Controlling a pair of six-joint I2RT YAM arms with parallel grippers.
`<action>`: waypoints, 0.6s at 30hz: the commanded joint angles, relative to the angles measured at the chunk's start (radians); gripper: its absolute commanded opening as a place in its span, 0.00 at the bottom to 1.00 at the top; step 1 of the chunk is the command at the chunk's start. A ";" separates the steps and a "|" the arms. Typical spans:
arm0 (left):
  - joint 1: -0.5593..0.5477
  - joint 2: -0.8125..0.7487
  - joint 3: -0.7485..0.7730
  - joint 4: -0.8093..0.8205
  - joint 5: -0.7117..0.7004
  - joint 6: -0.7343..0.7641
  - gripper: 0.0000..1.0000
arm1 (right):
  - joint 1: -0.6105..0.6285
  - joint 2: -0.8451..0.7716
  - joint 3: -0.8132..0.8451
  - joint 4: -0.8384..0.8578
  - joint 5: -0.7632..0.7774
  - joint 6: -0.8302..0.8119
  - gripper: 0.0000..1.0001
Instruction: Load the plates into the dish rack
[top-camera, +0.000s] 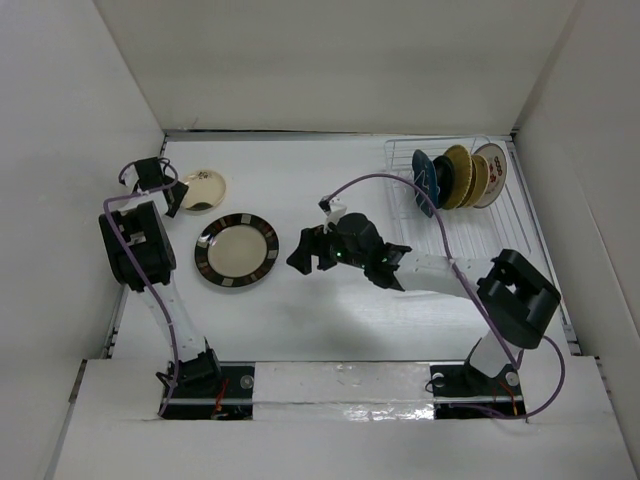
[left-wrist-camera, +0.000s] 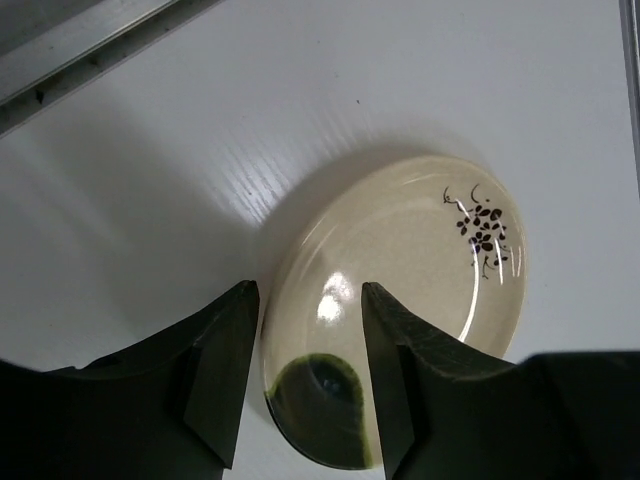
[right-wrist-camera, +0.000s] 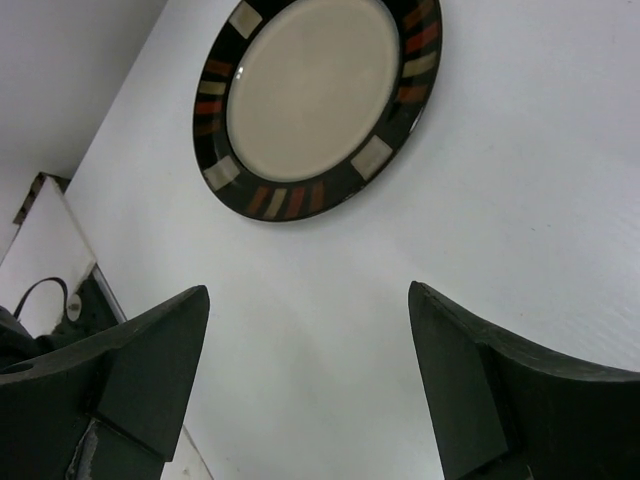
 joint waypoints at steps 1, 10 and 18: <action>0.001 0.014 0.051 -0.010 0.035 -0.010 0.43 | -0.010 -0.054 -0.020 0.009 0.025 -0.035 0.85; 0.031 -0.077 -0.145 0.314 0.188 -0.079 0.00 | -0.050 -0.075 -0.059 0.006 0.033 -0.046 0.83; 0.031 -0.399 -0.205 0.407 0.251 -0.036 0.00 | -0.068 -0.150 -0.096 0.043 0.016 -0.070 0.54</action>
